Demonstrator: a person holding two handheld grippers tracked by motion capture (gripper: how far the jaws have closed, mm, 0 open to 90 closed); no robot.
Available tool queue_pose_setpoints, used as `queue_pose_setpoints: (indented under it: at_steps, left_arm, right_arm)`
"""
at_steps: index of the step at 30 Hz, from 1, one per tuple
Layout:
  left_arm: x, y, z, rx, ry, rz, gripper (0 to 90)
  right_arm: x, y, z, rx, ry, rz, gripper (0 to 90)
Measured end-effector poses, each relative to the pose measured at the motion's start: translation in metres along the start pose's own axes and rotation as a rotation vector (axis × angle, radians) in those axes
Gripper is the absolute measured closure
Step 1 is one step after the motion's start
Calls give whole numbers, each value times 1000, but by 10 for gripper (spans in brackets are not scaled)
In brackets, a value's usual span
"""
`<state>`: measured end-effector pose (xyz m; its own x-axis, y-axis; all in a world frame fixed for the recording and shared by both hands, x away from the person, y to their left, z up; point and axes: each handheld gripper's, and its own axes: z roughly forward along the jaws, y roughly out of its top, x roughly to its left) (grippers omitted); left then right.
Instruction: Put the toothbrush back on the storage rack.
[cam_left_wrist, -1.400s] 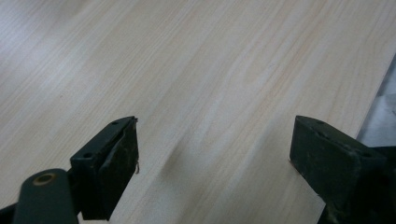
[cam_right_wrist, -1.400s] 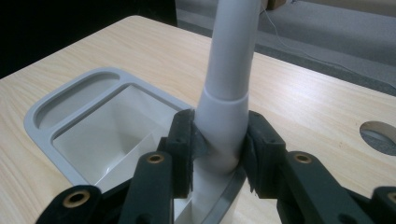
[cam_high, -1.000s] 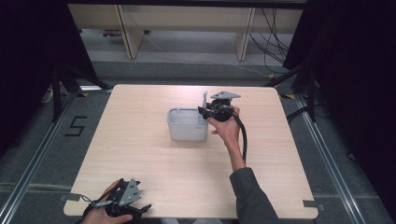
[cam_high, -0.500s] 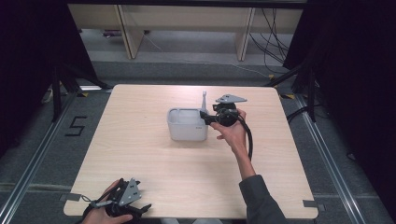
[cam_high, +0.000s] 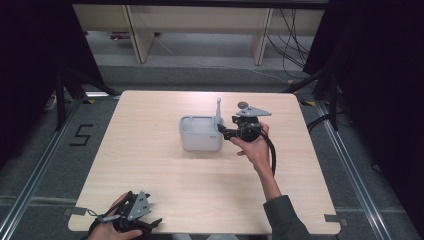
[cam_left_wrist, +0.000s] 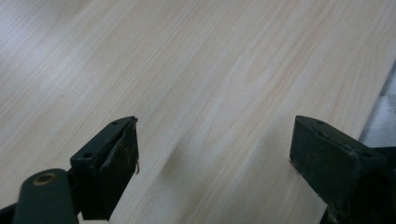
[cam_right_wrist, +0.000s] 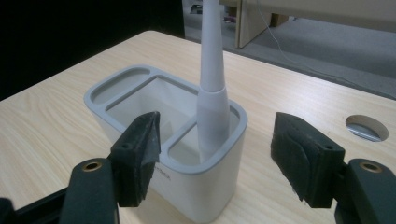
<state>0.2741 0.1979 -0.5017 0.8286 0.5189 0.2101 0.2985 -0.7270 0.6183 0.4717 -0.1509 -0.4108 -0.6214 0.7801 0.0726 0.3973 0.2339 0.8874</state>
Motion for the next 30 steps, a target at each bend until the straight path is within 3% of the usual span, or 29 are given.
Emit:
queue_pose_setpoints:
  at_steps: [2,7,8,9,11,13,18,19,24,26,28,30]
  left_arm:
    - [0,0,0,0,-3,-13,152]
    - [0,0,-1,0,-2,6,153]
    - [0,0,0,-5,9,3,152]
    - [-2,0,1,-22,13,-16,153]
    - [0,0,-1,-12,-4,4,152]
    - [0,0,0,-11,0,4,152]
    - [0,0,-1,-13,-4,5,152]
    - [0,0,-1,-13,-4,4,152]
    - [0,0,-1,-13,-5,6,152]
    - [0,0,-1,-13,-4,6,152]
    - [0,0,-1,-13,-3,4,152]
    - [0,0,-1,-12,-3,6,152]
  right_arm:
    - [2,-1,-2,2,-8,9,331]
    - [4,-4,-6,10,5,2,327]
    - [3,-5,-6,2,-1,-20,327]
    - [3,-5,-8,13,8,-3,326]
    - [2,-5,-8,4,6,-23,322]
    - [4,-6,-9,20,-5,8,318]
    - [3,-8,-9,18,9,-17,305]
    - [5,-8,-10,19,8,2,302]
    - [5,-13,-14,19,5,-26,285]
    - [7,-14,-18,43,11,-2,276]
    - [6,-16,-20,33,-7,-33,270]
    - [6,-18,-22,29,1,-9,261]
